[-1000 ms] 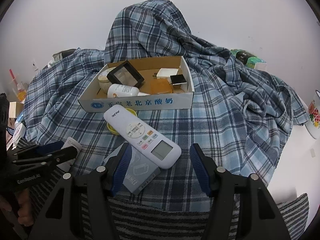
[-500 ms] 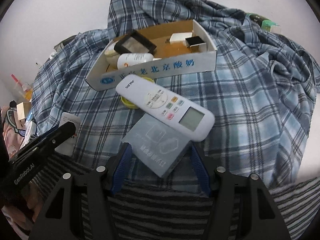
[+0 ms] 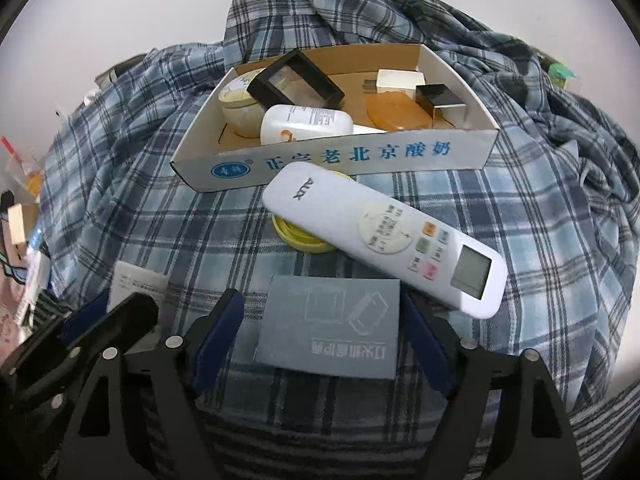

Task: Organize rigid objects
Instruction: 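Grasp the grey card box with the right gripper while the left holds the pill bottle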

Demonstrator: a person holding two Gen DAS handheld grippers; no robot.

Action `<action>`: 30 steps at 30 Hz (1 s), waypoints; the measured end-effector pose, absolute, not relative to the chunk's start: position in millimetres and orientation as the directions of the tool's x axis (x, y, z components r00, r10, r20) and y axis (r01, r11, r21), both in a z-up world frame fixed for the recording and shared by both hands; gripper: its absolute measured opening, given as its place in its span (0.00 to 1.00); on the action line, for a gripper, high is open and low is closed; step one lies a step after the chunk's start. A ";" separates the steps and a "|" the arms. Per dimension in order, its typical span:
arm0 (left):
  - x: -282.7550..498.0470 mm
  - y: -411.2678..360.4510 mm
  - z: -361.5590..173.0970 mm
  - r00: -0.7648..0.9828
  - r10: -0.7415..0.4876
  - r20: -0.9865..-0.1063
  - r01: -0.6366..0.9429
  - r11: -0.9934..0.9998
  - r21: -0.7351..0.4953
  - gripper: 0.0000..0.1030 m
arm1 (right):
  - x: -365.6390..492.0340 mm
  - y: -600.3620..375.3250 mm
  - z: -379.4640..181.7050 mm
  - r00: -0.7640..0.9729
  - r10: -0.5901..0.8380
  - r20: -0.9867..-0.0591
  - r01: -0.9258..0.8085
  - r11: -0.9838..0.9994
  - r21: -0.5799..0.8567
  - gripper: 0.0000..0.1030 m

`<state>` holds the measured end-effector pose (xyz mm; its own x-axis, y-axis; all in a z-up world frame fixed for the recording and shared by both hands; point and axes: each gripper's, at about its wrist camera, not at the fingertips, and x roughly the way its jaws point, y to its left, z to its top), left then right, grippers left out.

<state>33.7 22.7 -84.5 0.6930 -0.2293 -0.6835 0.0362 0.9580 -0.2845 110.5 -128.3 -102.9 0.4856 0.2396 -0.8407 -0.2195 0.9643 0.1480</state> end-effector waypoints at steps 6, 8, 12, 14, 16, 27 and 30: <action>32.4 22.6 -83.0 0.699 -0.233 -0.676 0.038 0.956 -0.290 0.33 | 94.0 -130.5 -104.0 0.490 0.191 -0.851 -0.252 0.965 0.071 0.77; 32.7 22.2 -83.3 0.697 -0.234 -0.678 0.040 0.956 -0.289 0.33 | 88.5 -137.3 -103.8 0.487 0.192 -0.852 -0.255 0.964 0.072 0.75; 32.1 22.3 -83.1 0.702 -0.231 -0.674 0.039 0.957 -0.288 0.33 | 82.1 -152.1 -99.4 0.493 0.194 -0.848 -0.245 0.966 0.078 0.73; 32.5 22.1 -83.4 0.701 -0.231 -0.675 0.039 0.957 -0.287 0.33 | 81.5 -156.4 -94.2 0.505 0.214 -0.836 -0.251 0.963 0.095 0.73; 32.0 22.2 -83.0 0.702 -0.230 -0.674 0.039 0.957 -0.286 0.33 | 82.6 -159.9 -88.2 0.518 0.241 -0.821 -0.251 0.960 0.123 0.73; 32.5 21.3 -84.1 0.700 -0.218 -0.680 0.033 0.961 -0.274 0.33 | 100.2 -166.7 -98.0 0.462 0.343 -0.818 -0.269 0.933 0.239 0.59; 33.1 20.9 -85.1 0.696 -0.216 -0.685 0.033 0.962 -0.269 0.33 | 99.9 -165.2 -102.3 0.454 0.363 -0.814 -0.276 0.926 0.258 0.60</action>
